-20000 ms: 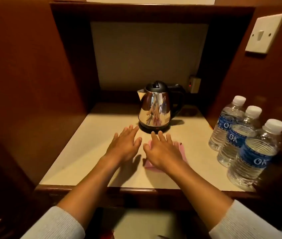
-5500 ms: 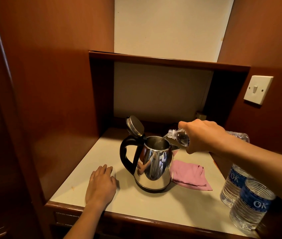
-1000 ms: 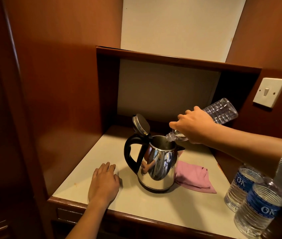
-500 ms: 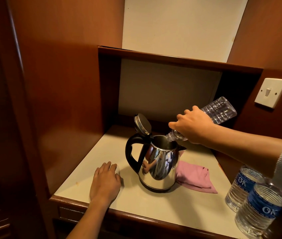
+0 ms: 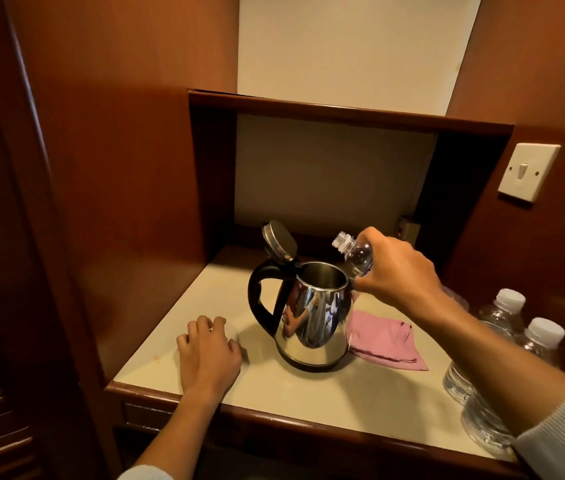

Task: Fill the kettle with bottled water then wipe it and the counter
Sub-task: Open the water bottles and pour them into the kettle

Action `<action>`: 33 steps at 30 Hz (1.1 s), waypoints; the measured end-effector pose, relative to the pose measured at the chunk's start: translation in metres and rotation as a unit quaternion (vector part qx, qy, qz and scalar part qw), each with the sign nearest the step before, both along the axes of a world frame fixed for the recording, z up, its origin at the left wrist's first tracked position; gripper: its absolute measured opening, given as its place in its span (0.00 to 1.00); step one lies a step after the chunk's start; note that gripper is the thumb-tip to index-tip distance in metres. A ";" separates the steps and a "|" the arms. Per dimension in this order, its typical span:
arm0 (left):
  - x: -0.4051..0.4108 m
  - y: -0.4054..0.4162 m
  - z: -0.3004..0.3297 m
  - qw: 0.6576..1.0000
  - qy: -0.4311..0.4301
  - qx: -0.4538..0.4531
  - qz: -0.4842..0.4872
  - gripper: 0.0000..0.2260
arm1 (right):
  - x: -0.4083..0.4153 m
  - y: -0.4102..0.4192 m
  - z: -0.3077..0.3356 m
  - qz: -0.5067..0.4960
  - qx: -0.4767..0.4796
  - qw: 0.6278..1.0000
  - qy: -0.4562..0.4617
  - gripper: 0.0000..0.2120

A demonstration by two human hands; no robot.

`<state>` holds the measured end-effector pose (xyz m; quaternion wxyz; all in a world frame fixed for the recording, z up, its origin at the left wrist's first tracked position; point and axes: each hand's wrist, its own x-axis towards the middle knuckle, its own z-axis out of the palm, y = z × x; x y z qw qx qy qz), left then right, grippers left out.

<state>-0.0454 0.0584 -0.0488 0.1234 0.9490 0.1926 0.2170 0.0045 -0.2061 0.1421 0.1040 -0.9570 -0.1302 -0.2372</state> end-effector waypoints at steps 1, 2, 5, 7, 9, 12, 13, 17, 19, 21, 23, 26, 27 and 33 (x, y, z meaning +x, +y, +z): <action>-0.001 -0.001 0.000 1.000 0.000 0.005 0.007 0.19 | -0.003 -0.002 -0.005 0.010 0.046 0.999 0.002 0.28; -0.002 -0.001 0.000 1.000 0.002 0.007 0.013 0.19 | -0.007 -0.003 -0.011 0.025 0.095 0.995 0.004 0.28; -0.002 -0.001 0.001 1.000 0.007 0.007 0.020 0.19 | -0.019 -0.007 -0.028 0.086 0.266 0.960 0.002 0.28; -0.003 0.000 0.001 1.000 0.008 -0.001 0.018 0.18 | -0.028 -0.009 -0.039 0.104 0.356 0.928 -0.018 0.27; -0.003 0.000 0.001 1.000 0.006 -0.009 0.007 0.17 | -0.036 -0.010 -0.050 0.104 0.422 0.900 -0.032 0.28; -0.003 0.002 -0.001 1.000 0.002 -0.014 -0.003 0.16 | -0.044 -0.008 -0.071 0.106 0.492 0.863 -0.034 0.29; -0.003 0.002 -0.001 1.000 -0.002 -0.014 -0.007 0.15 | -0.047 -0.007 -0.077 0.106 0.505 0.856 -0.034 0.29; -0.004 0.002 -0.002 1.000 -0.014 -0.014 -0.025 0.14 | -0.052 -0.005 -0.095 0.104 0.533 0.839 -0.011 0.29; -0.004 0.002 -0.003 0.999 -0.023 -0.014 -0.037 0.13 | -0.053 -0.004 -0.104 0.097 0.533 0.840 0.005 0.31; -0.003 0.001 -0.003 0.998 -0.026 -0.018 -0.049 0.12 | -0.054 -0.003 -0.111 0.085 0.538 0.839 0.012 0.33; -0.001 0.002 -0.002 0.998 -0.024 -0.024 -0.060 0.12 | -0.055 -0.002 -0.113 0.083 0.543 0.835 0.012 0.35; -0.003 0.000 0.001 0.994 -0.056 -0.057 -0.076 0.11 | -0.058 -0.003 -0.111 0.091 0.551 0.829 0.020 0.38; -0.007 -0.005 0.004 0.989 -0.089 -0.096 -0.068 0.10 | -0.058 -0.004 -0.110 0.096 0.551 0.828 0.024 0.39; -0.031 -0.053 0.047 0.914 -0.288 -0.264 -0.108 0.09 | -0.058 -0.011 -0.112 0.108 0.534 0.836 0.064 0.52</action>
